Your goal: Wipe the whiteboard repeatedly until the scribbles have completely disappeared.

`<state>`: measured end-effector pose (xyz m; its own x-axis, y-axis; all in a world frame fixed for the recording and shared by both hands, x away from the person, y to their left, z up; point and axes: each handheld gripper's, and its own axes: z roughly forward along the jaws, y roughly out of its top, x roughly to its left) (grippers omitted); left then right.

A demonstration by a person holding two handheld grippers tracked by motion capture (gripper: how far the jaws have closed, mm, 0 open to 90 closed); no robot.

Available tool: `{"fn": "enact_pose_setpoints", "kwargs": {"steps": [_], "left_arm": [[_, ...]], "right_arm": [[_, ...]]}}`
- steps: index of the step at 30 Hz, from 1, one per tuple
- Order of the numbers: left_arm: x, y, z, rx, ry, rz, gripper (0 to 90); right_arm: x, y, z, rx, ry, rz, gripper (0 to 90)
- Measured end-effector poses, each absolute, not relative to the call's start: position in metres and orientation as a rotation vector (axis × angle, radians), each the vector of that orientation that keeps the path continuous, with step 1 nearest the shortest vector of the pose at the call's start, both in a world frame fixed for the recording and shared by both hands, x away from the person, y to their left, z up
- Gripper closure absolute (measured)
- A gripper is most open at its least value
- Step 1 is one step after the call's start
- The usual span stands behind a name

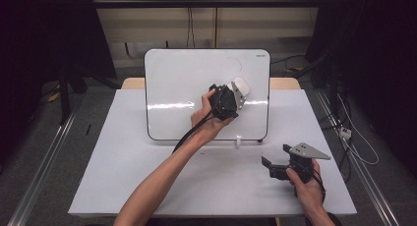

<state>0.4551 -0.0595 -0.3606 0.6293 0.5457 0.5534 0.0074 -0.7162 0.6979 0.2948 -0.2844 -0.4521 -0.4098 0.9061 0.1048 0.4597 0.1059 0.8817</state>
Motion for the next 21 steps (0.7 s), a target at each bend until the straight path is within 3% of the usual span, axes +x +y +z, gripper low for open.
{"fn": "enact_pose_setpoints", "kwargs": {"steps": [21], "left_arm": [[0.489, -0.033, -0.321, 2.122, 0.568, 1.02, 31.1]], "right_arm": [[0.294, -0.286, -0.452, 1.333, 1.919, 1.256, 5.4]]}}
